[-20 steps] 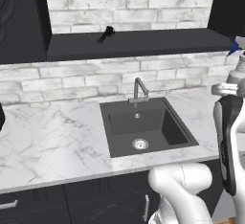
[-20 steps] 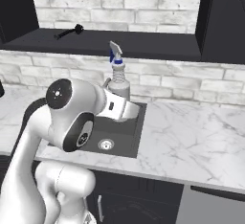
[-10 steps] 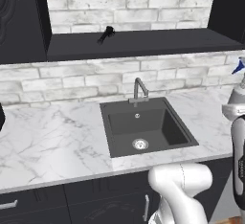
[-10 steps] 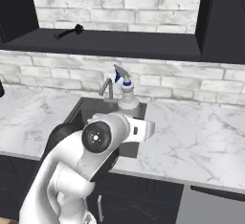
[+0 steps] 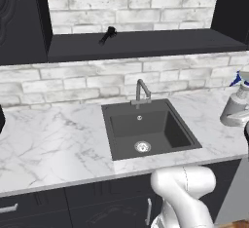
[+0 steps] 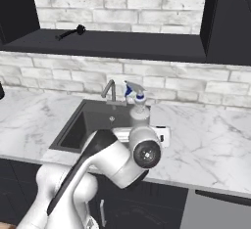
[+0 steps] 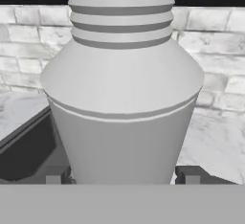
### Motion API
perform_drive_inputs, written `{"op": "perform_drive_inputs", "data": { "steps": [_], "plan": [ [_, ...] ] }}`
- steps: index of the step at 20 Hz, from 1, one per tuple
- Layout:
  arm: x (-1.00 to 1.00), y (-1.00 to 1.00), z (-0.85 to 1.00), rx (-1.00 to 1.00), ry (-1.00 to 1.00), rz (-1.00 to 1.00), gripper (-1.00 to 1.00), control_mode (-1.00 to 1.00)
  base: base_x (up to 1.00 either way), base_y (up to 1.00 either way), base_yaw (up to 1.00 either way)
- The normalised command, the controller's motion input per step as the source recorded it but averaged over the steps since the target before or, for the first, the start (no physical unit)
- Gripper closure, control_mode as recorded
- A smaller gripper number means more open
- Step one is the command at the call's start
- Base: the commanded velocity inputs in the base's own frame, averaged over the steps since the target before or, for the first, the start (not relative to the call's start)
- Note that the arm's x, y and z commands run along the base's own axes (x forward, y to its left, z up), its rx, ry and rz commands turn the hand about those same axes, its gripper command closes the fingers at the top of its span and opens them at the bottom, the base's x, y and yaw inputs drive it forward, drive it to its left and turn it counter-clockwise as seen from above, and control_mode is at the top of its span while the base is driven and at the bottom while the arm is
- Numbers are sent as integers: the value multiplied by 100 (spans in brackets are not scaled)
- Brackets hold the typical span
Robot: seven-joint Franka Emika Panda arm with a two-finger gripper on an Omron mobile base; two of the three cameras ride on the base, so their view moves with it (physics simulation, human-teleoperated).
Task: Locate and retrieve the dish brush and spray from the cabinet. Place them next to the sink.
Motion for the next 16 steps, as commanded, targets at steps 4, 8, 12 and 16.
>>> {"op": "perform_drive_inputs", "data": {
  "steps": [4,8,12,16],
  "plan": [
    [63,-20,-31,0,-1,20,100,-100,0,0,0],
    [55,-29,-32,0,-3,17,100,-100,0,0,0],
    [50,-28,-40,0,-2,17,100,-100,0,0,0],
    [49,-21,-42,-4,-4,13,100,-100,0,0,0]
  ]
}}
